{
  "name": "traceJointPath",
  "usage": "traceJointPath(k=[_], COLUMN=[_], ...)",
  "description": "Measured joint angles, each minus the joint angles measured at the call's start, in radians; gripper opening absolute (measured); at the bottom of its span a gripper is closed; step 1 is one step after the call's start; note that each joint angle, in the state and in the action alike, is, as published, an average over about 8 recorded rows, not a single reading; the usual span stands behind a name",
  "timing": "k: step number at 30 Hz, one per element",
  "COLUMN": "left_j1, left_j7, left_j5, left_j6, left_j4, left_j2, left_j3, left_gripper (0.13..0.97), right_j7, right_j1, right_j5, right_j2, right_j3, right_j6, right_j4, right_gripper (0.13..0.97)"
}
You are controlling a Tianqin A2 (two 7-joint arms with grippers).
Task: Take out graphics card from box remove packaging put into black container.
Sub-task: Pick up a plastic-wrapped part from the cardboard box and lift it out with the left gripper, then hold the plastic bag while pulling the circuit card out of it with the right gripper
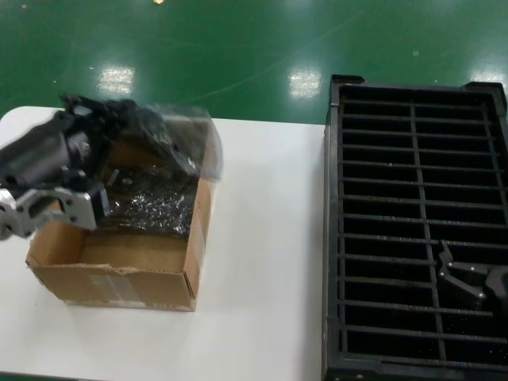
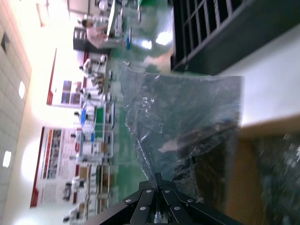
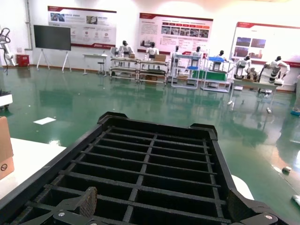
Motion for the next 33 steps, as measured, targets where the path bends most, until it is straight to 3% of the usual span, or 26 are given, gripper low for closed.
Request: traceJointPath(k=[6,13,20,27,33], left_j1=[0.085,0.143,0.154,0.154,0.154], left_j7=[0.010,0.035,0.043,0.043,0.043], left_j5=[-0.037,-0.070,-0.081,-0.081,-0.081], left_j6=[-0.007,-0.014,-0.016,-0.016,-0.016], left_j4=[-0.082,-0.119,-0.125,-0.125,-0.125], left_j2=[-0.009,-0.008,-0.009,-0.009,-0.009], left_j3=[0.009,0.030,0.035,0.035,0.035], left_gripper=[0.140,0.140,0.140,0.140,0.140], right_j7=[0.000,0.000,-0.025,-0.134,-0.189], right_j1=[0.000,0.000,-0.002,0.004,0.046], right_j5=[0.000,0.000,0.001,0.033,0.052], right_j2=[0.000,0.000,-0.017,-0.077,-0.092], right_j3=[0.000,0.000,0.026,0.092,0.063], right_j6=[0.000,0.000,-0.028,-0.152,-0.242], right_j4=[0.000,0.000,0.005,0.030,0.063], right_gripper=[0.966,0.966,0.966,0.966,0.960])
